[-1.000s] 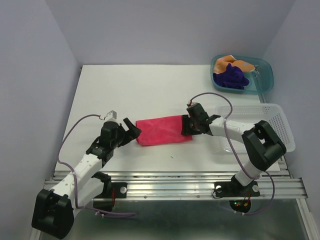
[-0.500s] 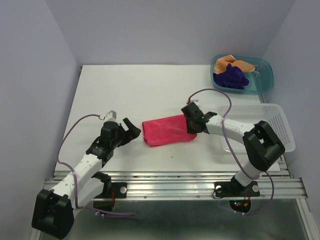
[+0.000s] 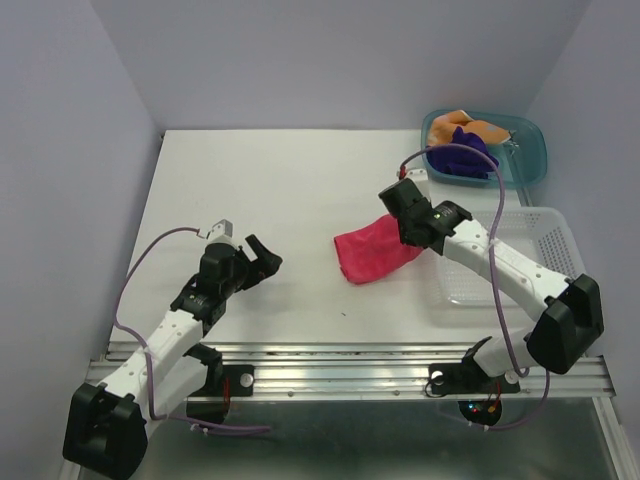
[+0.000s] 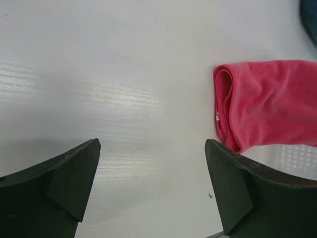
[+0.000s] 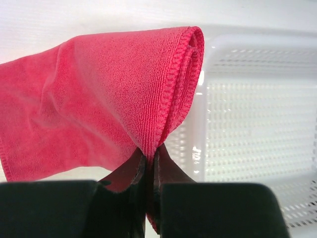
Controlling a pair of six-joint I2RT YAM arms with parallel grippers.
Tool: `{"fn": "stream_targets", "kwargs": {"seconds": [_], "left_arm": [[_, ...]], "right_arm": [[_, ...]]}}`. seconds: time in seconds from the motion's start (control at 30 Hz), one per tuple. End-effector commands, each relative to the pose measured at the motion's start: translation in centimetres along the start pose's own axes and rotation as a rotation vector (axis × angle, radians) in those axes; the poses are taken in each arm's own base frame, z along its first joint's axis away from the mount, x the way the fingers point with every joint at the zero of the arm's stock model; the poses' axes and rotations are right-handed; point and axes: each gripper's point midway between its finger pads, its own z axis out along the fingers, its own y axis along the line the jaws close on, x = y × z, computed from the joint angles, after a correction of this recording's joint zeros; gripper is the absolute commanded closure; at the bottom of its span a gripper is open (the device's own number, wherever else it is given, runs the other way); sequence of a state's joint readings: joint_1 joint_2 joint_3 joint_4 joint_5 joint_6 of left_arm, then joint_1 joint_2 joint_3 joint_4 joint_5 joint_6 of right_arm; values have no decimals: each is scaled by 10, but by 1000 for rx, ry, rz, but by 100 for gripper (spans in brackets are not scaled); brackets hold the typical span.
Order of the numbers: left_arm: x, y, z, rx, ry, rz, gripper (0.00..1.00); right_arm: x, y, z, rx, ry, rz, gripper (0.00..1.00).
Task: Fold and stack the towels
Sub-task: Neatly place the folded towel into the bin
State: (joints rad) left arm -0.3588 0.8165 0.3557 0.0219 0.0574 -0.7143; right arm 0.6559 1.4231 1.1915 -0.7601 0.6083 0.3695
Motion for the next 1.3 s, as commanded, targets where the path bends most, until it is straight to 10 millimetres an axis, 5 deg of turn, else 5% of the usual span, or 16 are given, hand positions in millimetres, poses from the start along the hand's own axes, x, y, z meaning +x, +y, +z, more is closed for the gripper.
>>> {"fn": "stream_targets", "kwargs": {"seconds": [0.0,0.27,0.6,0.87,1.07,1.27], "left_arm": [[-10,-15,-2,69,-44,30,1],[-11,-16,-4,80,-51,33,1],[-11,-18,-6,95,-56,31,1],[-11,-17,-5,87,-55,32,1],[-11,-16,-4,81,-55,33,1],[-9,-13,-2,71,-51,34,1]], "right_arm": [[-21,-48,-32,142,-35,32,99],[-35,-77,-71,146,-60,85,99],[-30,-117,-84,234,-13,108,99],[-45,-165,-79,307,-20,187,99],[-32,-176,-58,361,53,168,99],[-19,-209,-31,462,94,227,99]]}}
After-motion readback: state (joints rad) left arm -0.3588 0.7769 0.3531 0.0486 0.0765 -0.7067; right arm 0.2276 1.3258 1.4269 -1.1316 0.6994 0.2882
